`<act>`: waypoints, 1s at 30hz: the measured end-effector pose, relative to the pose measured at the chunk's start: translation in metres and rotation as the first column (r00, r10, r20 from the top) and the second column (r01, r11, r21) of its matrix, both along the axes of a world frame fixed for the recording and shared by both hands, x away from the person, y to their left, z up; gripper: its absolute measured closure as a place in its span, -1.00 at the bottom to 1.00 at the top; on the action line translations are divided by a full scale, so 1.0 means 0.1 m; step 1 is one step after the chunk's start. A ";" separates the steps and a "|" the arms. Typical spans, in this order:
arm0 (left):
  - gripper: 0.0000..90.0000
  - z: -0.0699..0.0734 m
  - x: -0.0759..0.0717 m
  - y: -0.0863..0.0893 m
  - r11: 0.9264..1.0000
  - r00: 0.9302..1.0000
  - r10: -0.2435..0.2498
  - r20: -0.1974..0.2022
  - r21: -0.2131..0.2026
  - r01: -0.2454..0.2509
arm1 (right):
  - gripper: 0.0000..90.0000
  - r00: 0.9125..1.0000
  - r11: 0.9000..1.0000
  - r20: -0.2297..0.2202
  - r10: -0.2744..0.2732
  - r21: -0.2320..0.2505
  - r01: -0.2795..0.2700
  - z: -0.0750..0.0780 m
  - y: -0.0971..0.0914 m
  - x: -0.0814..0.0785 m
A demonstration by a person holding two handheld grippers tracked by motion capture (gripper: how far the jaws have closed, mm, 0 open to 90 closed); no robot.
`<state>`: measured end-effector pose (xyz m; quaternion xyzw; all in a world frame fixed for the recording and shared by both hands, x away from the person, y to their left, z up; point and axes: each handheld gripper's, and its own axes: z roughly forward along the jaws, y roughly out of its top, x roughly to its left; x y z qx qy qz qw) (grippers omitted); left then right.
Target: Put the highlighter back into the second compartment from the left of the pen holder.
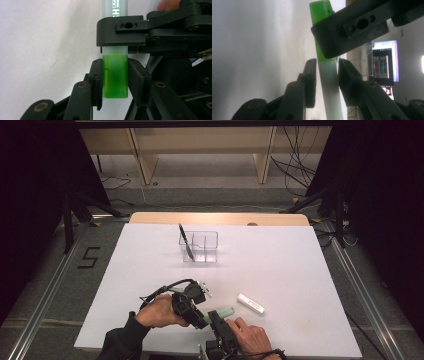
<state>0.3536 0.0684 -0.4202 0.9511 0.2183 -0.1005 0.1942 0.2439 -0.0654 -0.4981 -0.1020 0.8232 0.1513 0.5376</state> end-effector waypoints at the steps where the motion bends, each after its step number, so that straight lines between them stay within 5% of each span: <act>1: 0.48 0.00 0.00 0.00 1.000 1.000 -0.002 -0.001 0.003 0.002 | 0.60 1.000 1.000 0.001 0.000 -0.005 0.000 0.00 0.00 0.00; 11: 0.45 0.00 0.00 0.02 1.000 1.000 -0.005 -0.004 0.005 0.005 | 0.71 1.000 0.999 0.000 0.022 -0.032 -0.022 -0.03 0.00 -0.01; 18: 0.11 0.07 0.01 0.12 1.000 1.000 0.013 0.016 0.012 -0.014 | 0.72 1.000 1.000 -0.014 0.012 -0.026 -0.012 -0.02 -0.03 -0.01; 21: 0.08 0.11 0.02 0.18 1.000 1.000 0.022 0.017 -0.013 -0.022 | 0.72 1.000 1.000 -0.006 0.014 -0.022 -0.014 -0.02 -0.04 -0.01; 30: -0.18 0.14 0.04 0.29 0.999 0.999 0.038 0.039 0.000 -0.038 | 0.72 1.000 1.000 -0.008 0.010 -0.004 -0.010 0.02 -0.08 0.01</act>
